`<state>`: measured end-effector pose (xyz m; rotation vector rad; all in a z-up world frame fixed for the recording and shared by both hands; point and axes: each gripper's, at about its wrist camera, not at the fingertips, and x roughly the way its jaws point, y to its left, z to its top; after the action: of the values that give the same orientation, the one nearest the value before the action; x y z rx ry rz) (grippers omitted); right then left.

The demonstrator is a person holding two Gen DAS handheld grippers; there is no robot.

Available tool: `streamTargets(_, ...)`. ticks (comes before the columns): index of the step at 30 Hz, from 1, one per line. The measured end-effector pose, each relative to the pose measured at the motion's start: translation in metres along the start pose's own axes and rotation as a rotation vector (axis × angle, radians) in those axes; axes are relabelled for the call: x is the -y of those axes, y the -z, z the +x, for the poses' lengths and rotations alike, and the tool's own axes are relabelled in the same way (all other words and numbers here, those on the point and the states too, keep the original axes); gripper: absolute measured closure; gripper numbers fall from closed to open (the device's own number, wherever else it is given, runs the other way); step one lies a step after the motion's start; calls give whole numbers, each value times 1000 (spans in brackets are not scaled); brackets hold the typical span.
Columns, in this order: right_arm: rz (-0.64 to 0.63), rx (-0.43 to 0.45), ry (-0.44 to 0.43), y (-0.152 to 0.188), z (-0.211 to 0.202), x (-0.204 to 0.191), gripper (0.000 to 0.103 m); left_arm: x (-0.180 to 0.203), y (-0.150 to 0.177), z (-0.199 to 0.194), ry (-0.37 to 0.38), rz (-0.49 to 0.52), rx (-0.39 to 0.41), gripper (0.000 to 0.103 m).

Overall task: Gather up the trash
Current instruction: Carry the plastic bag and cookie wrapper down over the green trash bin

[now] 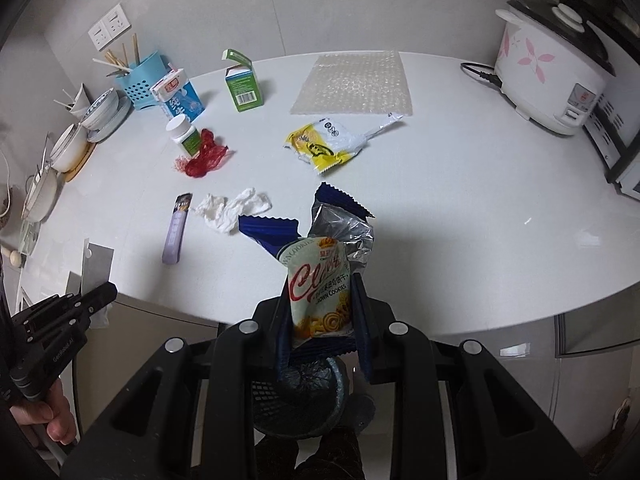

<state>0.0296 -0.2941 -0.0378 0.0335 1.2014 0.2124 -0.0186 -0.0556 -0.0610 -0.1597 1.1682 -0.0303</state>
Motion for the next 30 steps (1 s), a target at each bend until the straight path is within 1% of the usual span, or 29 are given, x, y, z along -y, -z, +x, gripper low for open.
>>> streamTargets(3, 5, 8, 0, 17, -6, -6, 78, -1, 16, -4, 10, 12, 4, 98)
streamTargets(8, 8, 19, 1, 51, -14, -19, 78, -8, 40, -7, 0, 23, 1, 98)
streamTargets(15, -12, -10, 17, 87, -13, -39, 77, -22, 71, -3, 12, 28, -4, 98)
streamTargets(23, -17, -40, -34, 126, 10, -63, 76, -41, 103, 12, 41, -2, -33, 98)
streamTargets(25, -17, -52, -38, 135, 22, -69, 76, -48, 110, 15, 52, -17, -37, 98)
streamTargets(30, -33, -86, -30, 152, 52, -86, 76, -62, 125, 27, 40, -13, -41, 98)
